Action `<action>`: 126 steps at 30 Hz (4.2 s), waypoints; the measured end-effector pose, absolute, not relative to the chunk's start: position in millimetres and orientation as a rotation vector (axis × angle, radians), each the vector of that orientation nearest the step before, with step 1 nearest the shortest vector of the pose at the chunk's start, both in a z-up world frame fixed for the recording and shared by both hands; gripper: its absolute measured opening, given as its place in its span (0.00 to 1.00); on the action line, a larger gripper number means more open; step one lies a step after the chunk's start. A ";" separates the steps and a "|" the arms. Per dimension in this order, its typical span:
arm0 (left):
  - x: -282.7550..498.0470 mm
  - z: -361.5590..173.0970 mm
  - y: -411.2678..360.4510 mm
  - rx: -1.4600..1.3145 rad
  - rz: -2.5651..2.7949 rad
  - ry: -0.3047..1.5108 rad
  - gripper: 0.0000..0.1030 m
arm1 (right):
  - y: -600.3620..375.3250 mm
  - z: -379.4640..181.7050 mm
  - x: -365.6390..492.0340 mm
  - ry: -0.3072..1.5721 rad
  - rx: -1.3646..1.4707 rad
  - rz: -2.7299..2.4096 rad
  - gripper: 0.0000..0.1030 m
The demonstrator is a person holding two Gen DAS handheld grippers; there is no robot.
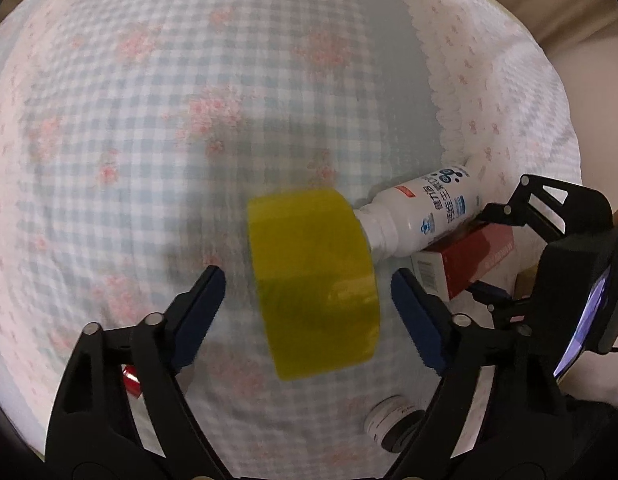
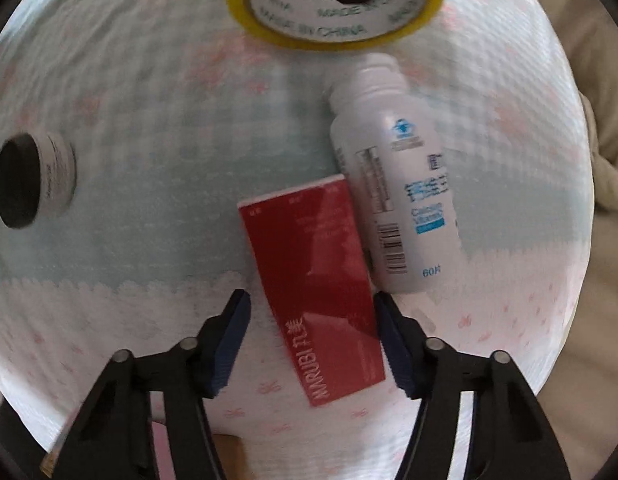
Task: Organize rigid objects
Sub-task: 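Grasp the yellow tape roll with left tool while right tool grasps red MARUBI box, then carry tape and red box into the cardboard box and open both tools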
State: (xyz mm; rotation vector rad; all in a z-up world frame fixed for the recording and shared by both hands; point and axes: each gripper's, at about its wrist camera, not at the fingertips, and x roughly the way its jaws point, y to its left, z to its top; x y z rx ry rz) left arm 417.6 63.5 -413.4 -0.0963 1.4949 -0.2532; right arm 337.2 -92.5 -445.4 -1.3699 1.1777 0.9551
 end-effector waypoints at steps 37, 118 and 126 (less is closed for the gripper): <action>383.7 -350.9 92.7 -0.195 -0.322 1.420 0.27 | -72.3 -398.8 309.7 1.528 -0.725 0.652 0.37; 220.7 -360.0 -307.4 0.099 -0.492 1.536 1.00 | -469.5 -349.3 229.9 1.436 0.401 0.225 1.00; 224.4 -341.3 -301.9 0.094 -0.471 1.494 1.00 | -482.1 -335.2 220.1 1.387 0.367 0.182 1.00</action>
